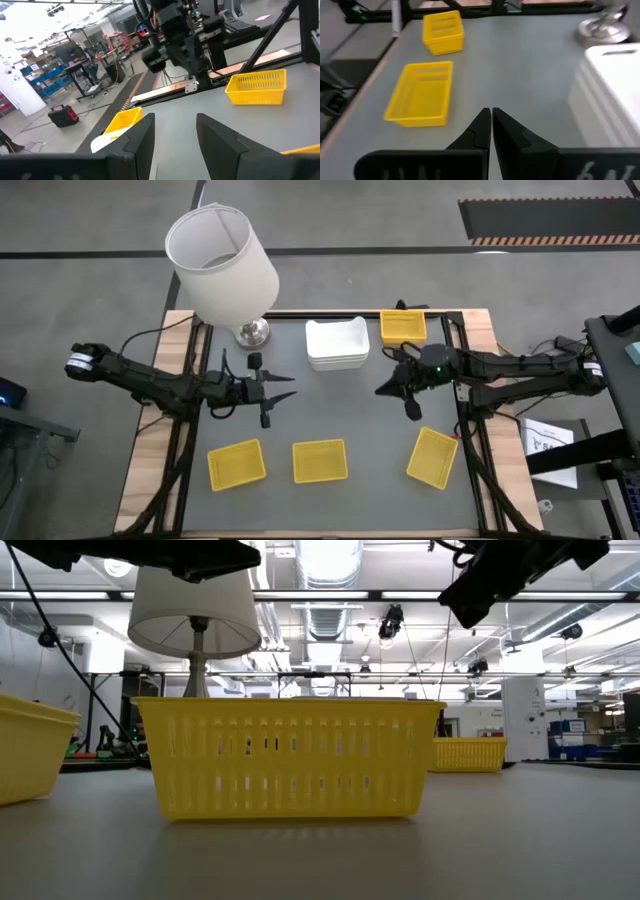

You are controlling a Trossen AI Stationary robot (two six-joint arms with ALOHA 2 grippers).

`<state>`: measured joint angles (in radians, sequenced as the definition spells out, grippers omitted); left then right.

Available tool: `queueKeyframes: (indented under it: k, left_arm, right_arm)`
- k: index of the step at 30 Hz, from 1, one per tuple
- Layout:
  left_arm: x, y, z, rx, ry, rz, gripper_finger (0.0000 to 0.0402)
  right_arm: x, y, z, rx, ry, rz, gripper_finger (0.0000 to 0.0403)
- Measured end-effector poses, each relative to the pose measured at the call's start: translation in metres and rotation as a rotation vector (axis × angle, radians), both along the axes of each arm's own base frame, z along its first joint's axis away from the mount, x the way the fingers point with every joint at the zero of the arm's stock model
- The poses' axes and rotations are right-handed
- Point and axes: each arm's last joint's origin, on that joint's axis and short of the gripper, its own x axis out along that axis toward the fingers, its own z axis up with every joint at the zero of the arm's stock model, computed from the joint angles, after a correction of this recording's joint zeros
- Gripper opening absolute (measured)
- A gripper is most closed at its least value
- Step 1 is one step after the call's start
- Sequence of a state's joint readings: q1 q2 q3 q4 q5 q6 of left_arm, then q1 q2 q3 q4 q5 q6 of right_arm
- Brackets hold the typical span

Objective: Stack baskets by color
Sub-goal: Stack the yellow basket on the other yellow basket

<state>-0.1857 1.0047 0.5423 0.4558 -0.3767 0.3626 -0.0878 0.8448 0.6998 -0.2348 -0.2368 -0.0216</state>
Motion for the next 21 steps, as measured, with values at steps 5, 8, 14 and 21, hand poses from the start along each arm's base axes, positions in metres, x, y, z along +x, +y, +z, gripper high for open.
queueKeyframes:
  k: [5, 8, 14, 21]
  left_arm:
    - [0.0, 0.002, 0.0, 0.025, 0.006, 0.007, 0.0129]
    - [0.0, 0.002, 0.0, 0.037, 0.005, 0.01, 0.0129]
    - [0.001, 0.005, 0.0, 0.045, 0.009, 0.022, 0.0129]
    - [0.003, 0.013, -0.001, 0.044, 0.011, 0.059, 0.0129]
  right_arm:
    - [0.001, 0.016, -0.001, 0.096, 0.028, 0.025, 0.0009]
    - [0.001, 0.024, -0.002, 0.157, 0.047, 0.035, 0.0009]
    - [0.0, 0.038, -0.002, 0.298, 0.095, 0.012, 0.0009]
    - [-0.001, 0.053, -0.017, 0.381, 0.262, -0.061, 0.0009]
